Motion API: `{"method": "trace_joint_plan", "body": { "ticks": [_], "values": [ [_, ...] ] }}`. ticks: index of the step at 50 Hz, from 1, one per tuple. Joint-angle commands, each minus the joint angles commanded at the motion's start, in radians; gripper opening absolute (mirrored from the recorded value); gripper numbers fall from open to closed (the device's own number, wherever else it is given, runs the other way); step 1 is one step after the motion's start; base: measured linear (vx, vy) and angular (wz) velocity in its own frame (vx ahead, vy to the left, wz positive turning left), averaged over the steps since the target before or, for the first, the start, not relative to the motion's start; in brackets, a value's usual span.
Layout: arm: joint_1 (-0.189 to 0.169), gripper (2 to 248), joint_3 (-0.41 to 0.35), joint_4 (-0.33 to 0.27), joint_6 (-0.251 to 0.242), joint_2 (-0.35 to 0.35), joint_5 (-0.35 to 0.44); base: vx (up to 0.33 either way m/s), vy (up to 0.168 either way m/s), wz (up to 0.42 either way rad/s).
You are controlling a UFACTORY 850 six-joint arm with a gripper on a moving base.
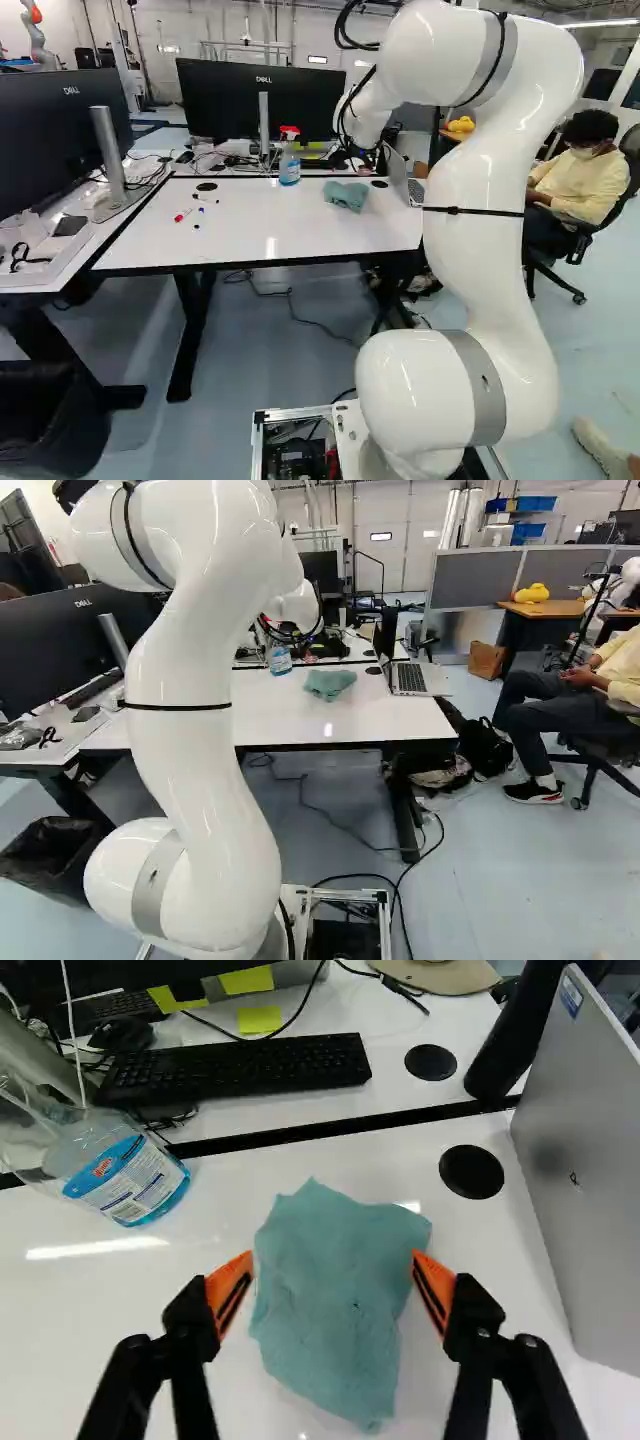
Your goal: Clean the table with the green towel
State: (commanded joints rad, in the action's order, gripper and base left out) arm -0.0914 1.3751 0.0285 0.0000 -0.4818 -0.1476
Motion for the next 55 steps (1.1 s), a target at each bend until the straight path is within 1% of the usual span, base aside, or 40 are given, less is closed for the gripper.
{"method": "trace_joint_plan", "body": {
  "ticks": [3, 4, 32, 55],
  "values": [
    [0.000, 210, 0.000, 0.000, 0.000, 0.000, 0.000, 0.000, 0.000, 0.000],
    [0.000, 245, 0.000, 0.000, 0.000, 0.000, 0.000, 0.000, 0.000, 0.000],
    [0.001, 247, -0.008, 0.000, 0.000, 0.005, 0.006, 0.000, 0.000, 0.000],
    [0.005, 247, -0.068, -0.001, 0.000, 0.040, 0.054, 0.000, 0.000, 0.000]
  ]
}}
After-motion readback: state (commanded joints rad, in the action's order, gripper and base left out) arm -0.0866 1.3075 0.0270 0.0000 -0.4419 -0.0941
